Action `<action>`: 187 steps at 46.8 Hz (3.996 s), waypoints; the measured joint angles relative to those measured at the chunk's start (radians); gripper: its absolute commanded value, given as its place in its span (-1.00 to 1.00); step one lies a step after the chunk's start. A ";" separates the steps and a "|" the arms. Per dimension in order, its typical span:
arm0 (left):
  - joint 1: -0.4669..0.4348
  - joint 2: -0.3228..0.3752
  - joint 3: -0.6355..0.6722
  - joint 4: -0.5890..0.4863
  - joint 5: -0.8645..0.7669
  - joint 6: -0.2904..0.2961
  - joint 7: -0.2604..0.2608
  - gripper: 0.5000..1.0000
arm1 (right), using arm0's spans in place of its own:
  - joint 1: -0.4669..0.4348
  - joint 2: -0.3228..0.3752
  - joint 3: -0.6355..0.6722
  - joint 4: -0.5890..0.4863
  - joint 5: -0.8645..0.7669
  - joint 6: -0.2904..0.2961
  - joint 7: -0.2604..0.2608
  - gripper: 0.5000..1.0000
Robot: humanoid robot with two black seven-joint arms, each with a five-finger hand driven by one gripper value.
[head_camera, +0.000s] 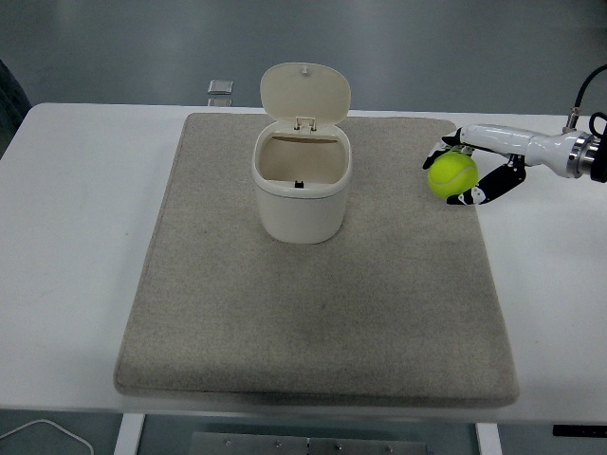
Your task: Pick up the tennis ball and place it in the box.
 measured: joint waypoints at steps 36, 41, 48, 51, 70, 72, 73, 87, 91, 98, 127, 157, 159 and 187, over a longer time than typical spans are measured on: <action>0.000 0.000 0.000 -0.001 0.000 0.000 0.000 0.97 | 0.130 0.008 0.102 0.198 0.078 0.164 -0.009 -1.00; 0.000 0.000 0.000 -0.001 0.000 0.000 0.000 0.97 | 0.141 0.045 0.102 0.194 0.078 0.156 -0.011 -1.00; 0.000 0.000 0.000 0.000 0.000 0.000 0.000 0.97 | 0.145 0.092 0.102 0.184 0.079 0.139 -0.015 -1.00; 0.000 0.000 0.000 0.000 -0.001 0.000 0.000 0.97 | 0.147 0.103 0.102 0.181 0.079 0.127 -0.026 -1.00; 0.000 0.000 0.000 0.000 0.000 0.000 0.000 0.97 | 0.175 0.171 0.099 0.157 0.078 0.080 -0.073 -1.00; 0.000 0.000 0.000 0.000 0.000 0.000 0.000 0.97 | 0.176 0.172 0.099 0.157 0.081 0.077 -0.075 -1.00; 0.000 0.000 0.000 0.000 0.000 0.000 0.000 0.97 | 0.177 0.172 0.099 0.157 0.083 0.076 -0.076 -0.99; 0.000 0.000 0.000 0.000 0.000 0.000 0.000 0.97 | 0.181 0.225 0.092 0.137 0.127 0.046 -0.115 -0.88; 0.000 0.000 0.000 0.000 0.000 0.000 0.000 0.96 | 0.182 0.241 0.085 0.127 0.127 0.030 -0.119 -0.83; 0.000 0.000 0.000 0.000 0.000 0.000 0.000 0.96 | 0.177 0.251 0.082 0.115 0.125 0.010 -0.121 -0.66; 0.000 0.000 0.000 0.000 -0.001 0.000 0.000 0.97 | 0.177 0.265 0.031 0.100 0.108 -0.007 -0.120 -0.21; 0.000 0.000 0.000 0.000 0.000 0.000 0.000 0.97 | 0.167 0.265 0.027 0.099 0.108 -0.007 -0.120 0.44; 0.000 0.000 0.000 0.000 0.000 0.000 0.000 0.97 | 0.166 0.265 0.027 0.099 0.108 -0.007 -0.120 0.44; 0.000 0.000 0.000 0.000 0.000 0.000 0.000 0.97 | 0.167 0.272 0.007 0.099 0.108 -0.006 -0.118 0.59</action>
